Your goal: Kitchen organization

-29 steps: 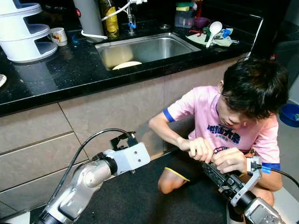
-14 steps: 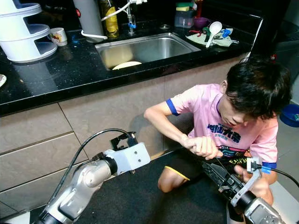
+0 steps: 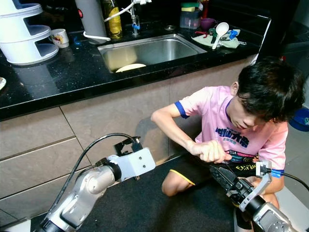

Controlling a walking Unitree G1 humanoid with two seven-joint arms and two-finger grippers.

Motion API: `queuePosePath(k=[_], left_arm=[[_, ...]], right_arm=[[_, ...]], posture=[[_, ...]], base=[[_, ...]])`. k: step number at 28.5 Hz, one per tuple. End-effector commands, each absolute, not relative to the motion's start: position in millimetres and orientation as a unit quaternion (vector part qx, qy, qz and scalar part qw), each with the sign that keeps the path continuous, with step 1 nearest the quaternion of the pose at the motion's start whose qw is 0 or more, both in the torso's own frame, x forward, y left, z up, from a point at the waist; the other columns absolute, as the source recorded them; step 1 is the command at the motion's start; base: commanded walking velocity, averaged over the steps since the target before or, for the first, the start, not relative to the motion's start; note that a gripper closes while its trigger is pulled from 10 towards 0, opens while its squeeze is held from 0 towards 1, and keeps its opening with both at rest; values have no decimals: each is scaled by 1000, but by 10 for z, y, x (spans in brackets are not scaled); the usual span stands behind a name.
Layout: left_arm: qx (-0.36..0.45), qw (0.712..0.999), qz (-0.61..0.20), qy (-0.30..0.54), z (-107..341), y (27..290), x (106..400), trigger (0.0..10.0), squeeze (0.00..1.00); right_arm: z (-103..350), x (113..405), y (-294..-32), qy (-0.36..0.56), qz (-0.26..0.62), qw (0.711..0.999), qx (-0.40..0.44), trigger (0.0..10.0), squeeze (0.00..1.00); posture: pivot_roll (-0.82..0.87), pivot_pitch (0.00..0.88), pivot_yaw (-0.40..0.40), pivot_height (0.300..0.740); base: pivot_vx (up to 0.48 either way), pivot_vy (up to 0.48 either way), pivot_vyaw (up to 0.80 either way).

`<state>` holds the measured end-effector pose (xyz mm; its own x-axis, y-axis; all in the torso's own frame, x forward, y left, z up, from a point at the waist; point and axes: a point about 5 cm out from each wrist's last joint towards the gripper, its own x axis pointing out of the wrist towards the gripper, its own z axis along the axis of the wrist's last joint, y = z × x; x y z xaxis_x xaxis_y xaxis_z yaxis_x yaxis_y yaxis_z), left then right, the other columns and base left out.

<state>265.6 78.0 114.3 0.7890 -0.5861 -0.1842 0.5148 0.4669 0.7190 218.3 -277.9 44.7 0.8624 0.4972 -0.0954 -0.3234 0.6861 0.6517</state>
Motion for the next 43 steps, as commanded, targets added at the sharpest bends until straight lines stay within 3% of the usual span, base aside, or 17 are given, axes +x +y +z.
queuePosePath(k=[1,43], left_arm=[[409,853,-321,-39,1149,797,2685,10000,0],[409,854,-321,-37,1132,770,2707,10000,0]], right_arm=[[500,2242,-2758,126,234,907,327,10000,0],[520,2268,-2756,128,237,907,323,10000,0]], posture=[[-58,0,-6,740],[-53,0,-19,740]], base=[[0,0,0],[0,0,0]])
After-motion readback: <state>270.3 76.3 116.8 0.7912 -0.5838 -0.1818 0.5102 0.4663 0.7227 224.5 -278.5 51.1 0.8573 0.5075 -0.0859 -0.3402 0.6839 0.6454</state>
